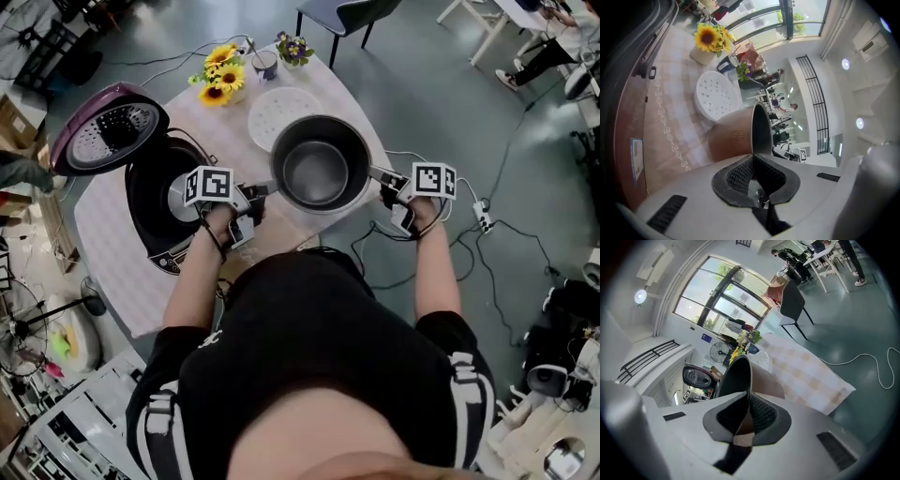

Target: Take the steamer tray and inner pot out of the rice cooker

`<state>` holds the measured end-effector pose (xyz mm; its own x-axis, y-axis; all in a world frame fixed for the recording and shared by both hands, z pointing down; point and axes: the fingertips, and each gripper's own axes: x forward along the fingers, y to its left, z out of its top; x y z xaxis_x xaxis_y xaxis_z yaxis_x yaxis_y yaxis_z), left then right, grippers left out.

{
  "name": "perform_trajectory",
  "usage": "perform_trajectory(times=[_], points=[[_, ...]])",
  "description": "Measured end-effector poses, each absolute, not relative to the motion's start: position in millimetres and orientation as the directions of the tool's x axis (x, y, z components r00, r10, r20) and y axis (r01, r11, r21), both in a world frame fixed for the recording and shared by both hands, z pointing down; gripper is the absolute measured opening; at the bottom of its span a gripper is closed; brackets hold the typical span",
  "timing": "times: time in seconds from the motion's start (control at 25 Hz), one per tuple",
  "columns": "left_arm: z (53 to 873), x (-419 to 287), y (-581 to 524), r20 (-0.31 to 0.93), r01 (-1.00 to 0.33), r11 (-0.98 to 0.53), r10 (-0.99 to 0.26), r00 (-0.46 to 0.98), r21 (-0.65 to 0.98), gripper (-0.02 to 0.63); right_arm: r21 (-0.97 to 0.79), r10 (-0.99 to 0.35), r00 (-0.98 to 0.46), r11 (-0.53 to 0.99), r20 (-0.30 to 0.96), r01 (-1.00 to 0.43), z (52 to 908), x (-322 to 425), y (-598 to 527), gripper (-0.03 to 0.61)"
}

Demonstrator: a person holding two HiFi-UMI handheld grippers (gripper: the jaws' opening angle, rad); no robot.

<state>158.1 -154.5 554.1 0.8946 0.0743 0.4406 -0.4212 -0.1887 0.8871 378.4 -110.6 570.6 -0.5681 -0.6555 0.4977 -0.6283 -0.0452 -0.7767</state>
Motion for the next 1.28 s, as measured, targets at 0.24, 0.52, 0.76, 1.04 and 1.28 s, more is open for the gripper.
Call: perform_trajectory(times=[0.24,0.52,0.76,1.04,1.28], points=[[577.2,163.8,-150.7,0.488,-0.468,-0.182,0.083,0.869,0.865,0.009,-0.787,-0.662,-0.568,-0.053,0.488,-0.615,582.8,379.0,-123.0,0.008],[575.6,160.8,-141.4,0.481,-0.457,-0.188,0.108,0.870,0.869,0.009,-0.793,-0.661,-0.578,-0.044,0.479,-0.607,579.2,375.9,-116.5,0.008],[582.2,158.7,-124.9,0.482,-0.452,-0.195,0.145,0.864,0.870,0.010,-0.776,-0.666,-0.554,-0.061,0.500,-0.628,583.9,376.8,-98.7,0.008],[598.2,157.1,-120.0,0.525,-0.487,-0.225,0.157,0.837,0.844,0.011,-0.767,-0.663,-0.533,-0.097,0.525,-0.634,603.4,371.5,-89.4,0.008],[607.6,159.1,-128.2,0.563,-0.519,-0.262,0.130,0.816,0.813,0.012,-0.702,-0.683,-0.443,-0.143,0.581,-0.698,614.0,375.1,-98.0,0.012]])
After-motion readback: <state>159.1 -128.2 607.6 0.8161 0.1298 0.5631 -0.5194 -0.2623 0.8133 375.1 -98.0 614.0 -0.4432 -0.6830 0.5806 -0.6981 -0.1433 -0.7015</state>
